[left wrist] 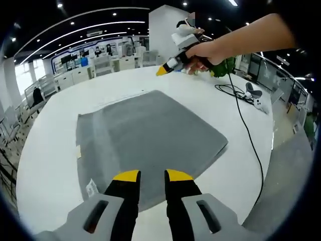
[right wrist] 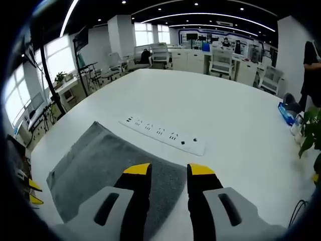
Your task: Fold the towel on the table until its edges align and the towel forms a compact rectangular stack.
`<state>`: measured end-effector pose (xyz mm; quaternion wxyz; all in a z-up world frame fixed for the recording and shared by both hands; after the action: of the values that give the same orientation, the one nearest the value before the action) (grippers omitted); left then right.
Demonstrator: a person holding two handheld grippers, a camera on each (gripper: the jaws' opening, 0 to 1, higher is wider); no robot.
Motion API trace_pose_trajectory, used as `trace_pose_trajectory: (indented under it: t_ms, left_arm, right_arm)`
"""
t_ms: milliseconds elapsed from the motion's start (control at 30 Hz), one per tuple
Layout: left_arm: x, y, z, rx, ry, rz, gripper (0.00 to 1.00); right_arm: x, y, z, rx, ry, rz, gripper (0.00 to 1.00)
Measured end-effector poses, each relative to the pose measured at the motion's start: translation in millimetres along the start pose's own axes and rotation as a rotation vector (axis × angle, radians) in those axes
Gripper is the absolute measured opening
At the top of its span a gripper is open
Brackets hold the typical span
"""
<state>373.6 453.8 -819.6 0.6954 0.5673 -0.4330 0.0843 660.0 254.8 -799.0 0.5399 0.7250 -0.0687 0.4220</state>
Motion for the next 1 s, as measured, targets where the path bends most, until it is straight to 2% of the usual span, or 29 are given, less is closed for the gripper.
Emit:
trace_pose_trajectory:
  t_ms: [200,567,833,900,1000]
  left_arm:
    - [17.1,-6.1,33.6,-0.041,-0.019,0.025,0.21]
    - [28.1,-19.2,81.0,-0.085,-0.038,0.032,0.21]
    - [35.0,-33.8,107.6,-0.104,-0.054,0.030,0.22]
    - [35.5,-36.4,119.1,-0.118,-0.082,0.019,0.23]
    - [35.0,-40.0,126.0,-0.128,-0.101,0.012,0.23]
  right_arm:
    - [-8.9,3.6,2.7,0.009,0.005,0.001,0.27]
    - [-22.8,0.9,22.9,0.022,0.010,-0.013,0.27]
    - [-33.8,-0.7,22.8,0.043,0.021,-0.018,0.26]
    - [-35.5,0.7,23.3,0.050,0.024,-0.019,0.26]
    - [-35.6,-1.7,25.6,0.060,0.021,-0.015,0.26]
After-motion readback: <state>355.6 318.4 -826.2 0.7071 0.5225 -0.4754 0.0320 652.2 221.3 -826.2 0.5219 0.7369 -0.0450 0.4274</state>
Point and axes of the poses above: the point that each gripper's makers call its tool centre point, and the gripper's own axes: y roughly backward along the fingers, z roughly to its right, x roughly out of its top, the point moved 3 cm from there along y, roughly backward along the fingers, and after that the axes turned 7 degrees about -z, right-handed, at the moved point
